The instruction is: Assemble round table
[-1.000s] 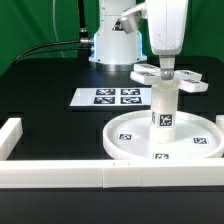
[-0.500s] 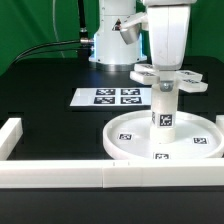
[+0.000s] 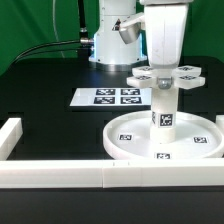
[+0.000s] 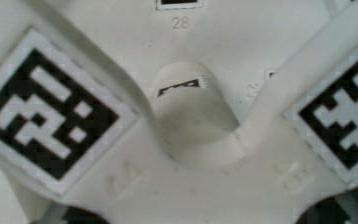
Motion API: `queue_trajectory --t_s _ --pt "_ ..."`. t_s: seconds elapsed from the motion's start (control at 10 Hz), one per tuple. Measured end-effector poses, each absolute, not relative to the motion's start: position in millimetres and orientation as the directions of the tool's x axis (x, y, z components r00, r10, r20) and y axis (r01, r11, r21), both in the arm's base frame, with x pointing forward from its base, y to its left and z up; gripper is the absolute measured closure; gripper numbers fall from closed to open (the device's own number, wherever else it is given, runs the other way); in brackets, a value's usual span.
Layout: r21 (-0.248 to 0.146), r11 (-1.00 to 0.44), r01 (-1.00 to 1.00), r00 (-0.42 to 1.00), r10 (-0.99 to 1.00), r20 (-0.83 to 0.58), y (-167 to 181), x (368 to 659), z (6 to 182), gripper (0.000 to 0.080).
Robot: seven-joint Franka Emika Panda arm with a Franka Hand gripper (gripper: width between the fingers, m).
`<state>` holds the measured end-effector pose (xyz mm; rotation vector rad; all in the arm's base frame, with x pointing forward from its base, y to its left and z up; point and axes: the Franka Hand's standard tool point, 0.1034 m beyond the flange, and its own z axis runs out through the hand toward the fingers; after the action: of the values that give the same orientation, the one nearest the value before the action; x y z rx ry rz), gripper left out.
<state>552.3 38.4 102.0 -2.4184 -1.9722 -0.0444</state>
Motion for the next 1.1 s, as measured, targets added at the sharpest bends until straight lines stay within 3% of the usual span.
queue_trajectory --t_s 0.2,0.6,1.1 --pt "-0.002 -0.297 0.955 0.297 0.954 0.035 38.4 552.3 101.9 0.0350" --pt "-0.023 -0.649 0.760 0.650 0.759 0.037 32.9 550.4 100.9 0.0350" --pt "-0.051 -0.958 0.281 0.957 0.276 0.091 38.0 544.4 100.2 0.0349"
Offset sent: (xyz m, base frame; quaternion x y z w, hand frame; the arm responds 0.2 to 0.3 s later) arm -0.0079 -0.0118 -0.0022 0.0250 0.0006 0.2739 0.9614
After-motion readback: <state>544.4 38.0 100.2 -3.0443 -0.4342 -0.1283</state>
